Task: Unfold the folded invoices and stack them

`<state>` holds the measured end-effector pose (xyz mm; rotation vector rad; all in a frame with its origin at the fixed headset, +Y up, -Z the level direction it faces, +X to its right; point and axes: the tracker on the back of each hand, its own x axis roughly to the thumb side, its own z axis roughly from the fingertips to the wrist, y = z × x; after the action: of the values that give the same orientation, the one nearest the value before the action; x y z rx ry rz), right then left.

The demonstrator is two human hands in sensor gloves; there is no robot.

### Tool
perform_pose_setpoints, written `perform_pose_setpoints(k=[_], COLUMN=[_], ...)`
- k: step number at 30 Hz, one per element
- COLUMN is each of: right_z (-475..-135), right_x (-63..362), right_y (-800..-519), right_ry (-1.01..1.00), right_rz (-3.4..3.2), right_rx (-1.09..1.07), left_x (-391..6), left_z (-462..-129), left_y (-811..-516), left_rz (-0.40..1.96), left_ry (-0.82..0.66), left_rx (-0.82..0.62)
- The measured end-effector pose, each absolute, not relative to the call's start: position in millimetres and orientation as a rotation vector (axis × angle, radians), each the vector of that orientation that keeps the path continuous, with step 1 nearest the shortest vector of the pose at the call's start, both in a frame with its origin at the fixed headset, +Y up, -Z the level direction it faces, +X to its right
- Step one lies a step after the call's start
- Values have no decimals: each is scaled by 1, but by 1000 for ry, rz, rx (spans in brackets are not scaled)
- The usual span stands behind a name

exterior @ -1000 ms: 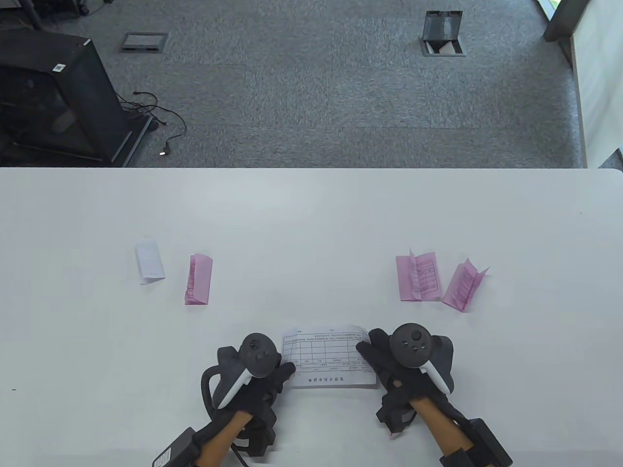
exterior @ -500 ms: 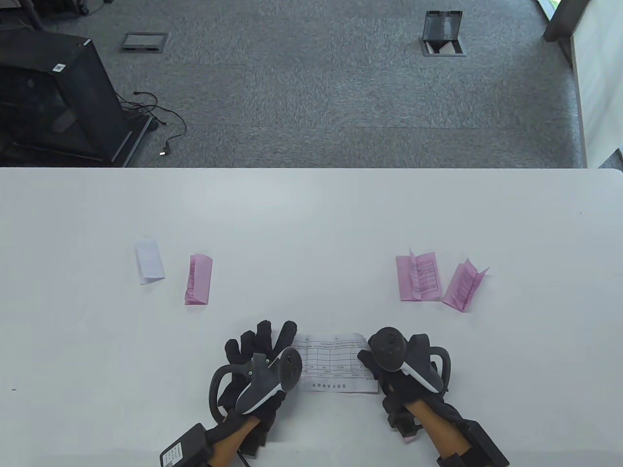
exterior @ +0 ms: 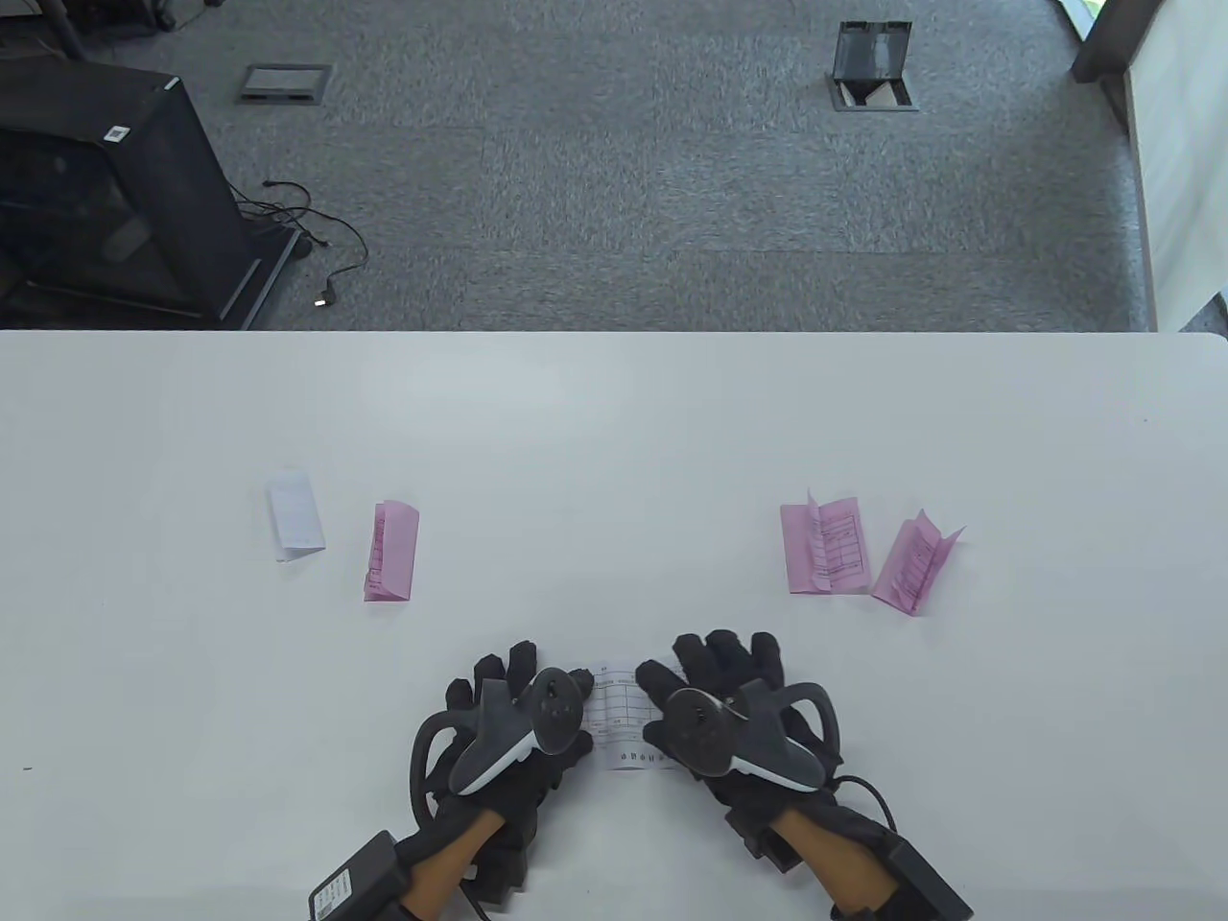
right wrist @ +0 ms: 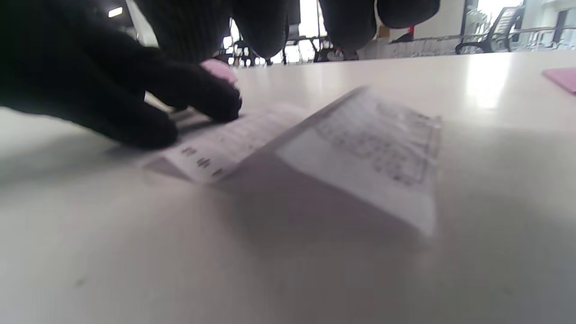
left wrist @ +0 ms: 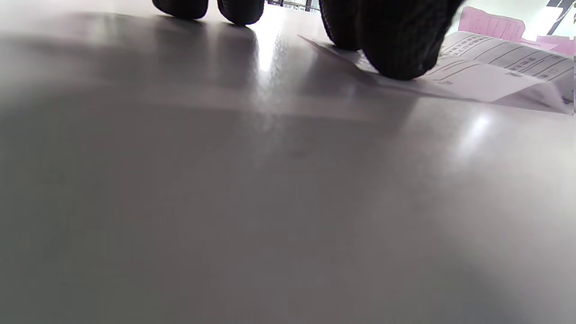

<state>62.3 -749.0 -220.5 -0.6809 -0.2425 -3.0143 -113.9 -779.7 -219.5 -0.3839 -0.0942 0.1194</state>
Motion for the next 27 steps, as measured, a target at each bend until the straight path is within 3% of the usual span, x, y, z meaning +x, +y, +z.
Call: perform_pose_setpoints(k=[4, 9, 13, 23, 27], right_z=[-225, -227, -226, -235, -240], right_x=[37, 42, 58, 107, 118], right_y=[-770, -777, -774, -765, -766], right_ry=[-263, -216, -223, -470, -524], right_rz=[-2889, -2863, -2820, -2760, -2801], right_rx=[-723, -697, -634, -354, -336], left_x=[-114, -114, -116, -120, -121], left_z=[-219, -219, -219, -220, -221], left_y=[-780, -781, -781, -782, -782], left_rz=[115, 129, 131, 153, 154], left_ry=[-105, -115, -115, -101, -102], left_rx=[-381, -396, -405, -409, -408])
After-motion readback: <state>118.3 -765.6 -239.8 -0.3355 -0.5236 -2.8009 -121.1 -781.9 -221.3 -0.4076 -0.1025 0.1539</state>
